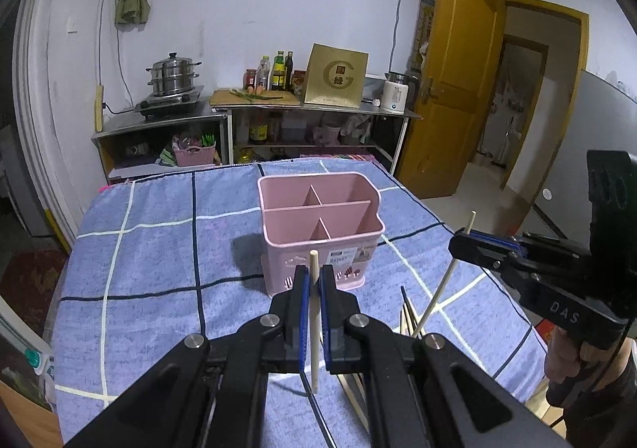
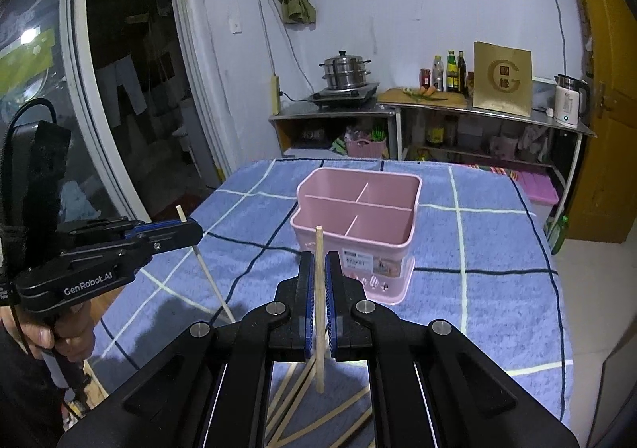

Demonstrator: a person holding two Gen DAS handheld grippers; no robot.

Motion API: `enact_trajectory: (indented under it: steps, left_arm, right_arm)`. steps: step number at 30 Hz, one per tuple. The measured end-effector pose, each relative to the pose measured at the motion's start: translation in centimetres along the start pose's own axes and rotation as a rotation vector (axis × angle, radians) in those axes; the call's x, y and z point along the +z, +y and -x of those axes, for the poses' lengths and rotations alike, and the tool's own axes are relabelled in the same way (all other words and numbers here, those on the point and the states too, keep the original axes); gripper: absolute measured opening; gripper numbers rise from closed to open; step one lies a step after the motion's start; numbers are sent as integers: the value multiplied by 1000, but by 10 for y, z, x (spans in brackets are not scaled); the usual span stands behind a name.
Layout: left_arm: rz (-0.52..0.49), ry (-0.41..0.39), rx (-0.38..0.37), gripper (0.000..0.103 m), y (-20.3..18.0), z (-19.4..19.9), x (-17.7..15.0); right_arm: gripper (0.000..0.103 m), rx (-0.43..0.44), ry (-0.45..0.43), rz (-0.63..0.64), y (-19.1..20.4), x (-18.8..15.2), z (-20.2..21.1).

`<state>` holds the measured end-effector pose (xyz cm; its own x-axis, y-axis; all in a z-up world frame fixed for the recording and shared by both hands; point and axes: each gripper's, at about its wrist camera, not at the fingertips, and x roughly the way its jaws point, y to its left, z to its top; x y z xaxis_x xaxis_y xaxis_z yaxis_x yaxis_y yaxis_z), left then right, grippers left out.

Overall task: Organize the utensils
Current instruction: 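Lift both held chopsticks upright and carry them over the pink basket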

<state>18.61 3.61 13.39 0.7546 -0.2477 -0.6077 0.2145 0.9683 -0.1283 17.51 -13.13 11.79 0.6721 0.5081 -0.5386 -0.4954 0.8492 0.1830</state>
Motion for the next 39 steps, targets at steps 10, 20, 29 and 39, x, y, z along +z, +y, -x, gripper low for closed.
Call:
enact_trajectory:
  steps: [10, 20, 29, 39]
  left_arm:
    - [14, -94, 3, 5, 3, 9, 58]
    - [37, -178, 18, 5, 12, 4, 118]
    - [65, -178, 32, 5, 32, -43, 135]
    - [72, -100, 33, 5, 48, -103, 110]
  right_arm:
    - [5, 14, -113, -21, -10, 44, 8]
    - [5, 9, -211, -61, -20, 95, -4]
    - [5, 6, -220, -73, -25, 108, -42]
    - [5, 12, -129, -111, -41, 85, -100]
